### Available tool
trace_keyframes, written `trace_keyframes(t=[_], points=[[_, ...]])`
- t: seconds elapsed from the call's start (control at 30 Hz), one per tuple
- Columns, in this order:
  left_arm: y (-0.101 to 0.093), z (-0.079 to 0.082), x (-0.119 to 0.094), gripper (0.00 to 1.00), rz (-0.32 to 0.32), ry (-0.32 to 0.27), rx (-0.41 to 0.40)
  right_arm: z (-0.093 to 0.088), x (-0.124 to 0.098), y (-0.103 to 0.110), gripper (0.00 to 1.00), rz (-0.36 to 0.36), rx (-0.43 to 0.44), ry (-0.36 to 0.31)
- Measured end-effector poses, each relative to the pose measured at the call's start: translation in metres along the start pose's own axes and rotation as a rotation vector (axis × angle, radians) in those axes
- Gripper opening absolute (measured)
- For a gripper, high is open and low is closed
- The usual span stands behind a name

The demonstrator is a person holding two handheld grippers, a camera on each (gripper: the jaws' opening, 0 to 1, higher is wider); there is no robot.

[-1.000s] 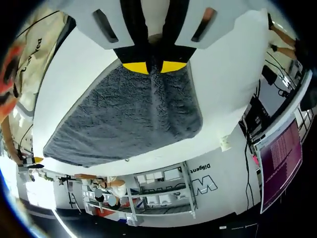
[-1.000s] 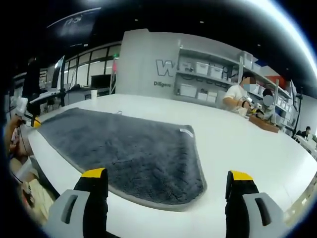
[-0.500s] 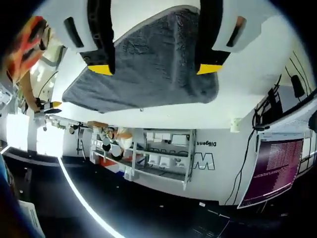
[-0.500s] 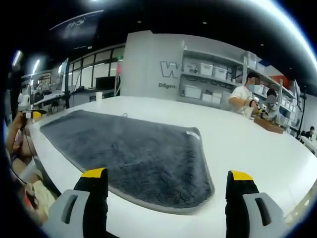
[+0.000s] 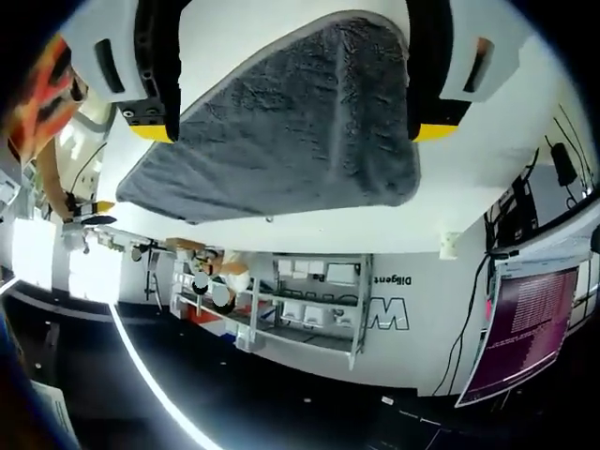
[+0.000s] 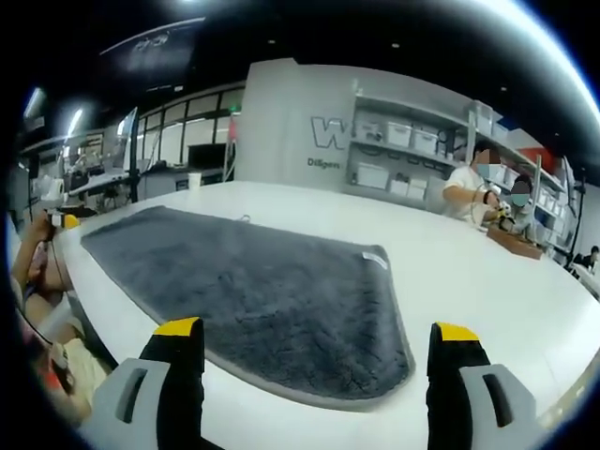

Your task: Open the folded towel by lifting each exposed corner and separating the folded layers until the towel lies flat within the target outline without major curled edges

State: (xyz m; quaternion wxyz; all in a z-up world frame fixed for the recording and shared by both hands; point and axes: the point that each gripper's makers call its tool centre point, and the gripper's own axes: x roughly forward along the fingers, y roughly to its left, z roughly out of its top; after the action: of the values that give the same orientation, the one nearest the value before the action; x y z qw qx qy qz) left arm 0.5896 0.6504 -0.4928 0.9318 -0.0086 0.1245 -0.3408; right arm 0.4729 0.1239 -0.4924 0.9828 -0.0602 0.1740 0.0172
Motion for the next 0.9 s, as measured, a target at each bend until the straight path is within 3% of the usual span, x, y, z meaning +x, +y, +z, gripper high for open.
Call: trace_keyframes(t=[0.37,0.9], points=[[-0.0001,-0.0031,-0.0001,1.0,0.021,-0.002,-0.001,0.0005,-0.0008,0.0022,0.99,0.004,-0.003,-0.003],[-0.0011,0.0043,0.001,1.0,0.013,-0.015,0.01,-0.0025,-0.0021,0.0013,0.99,0.002,-0.003,0.001]])
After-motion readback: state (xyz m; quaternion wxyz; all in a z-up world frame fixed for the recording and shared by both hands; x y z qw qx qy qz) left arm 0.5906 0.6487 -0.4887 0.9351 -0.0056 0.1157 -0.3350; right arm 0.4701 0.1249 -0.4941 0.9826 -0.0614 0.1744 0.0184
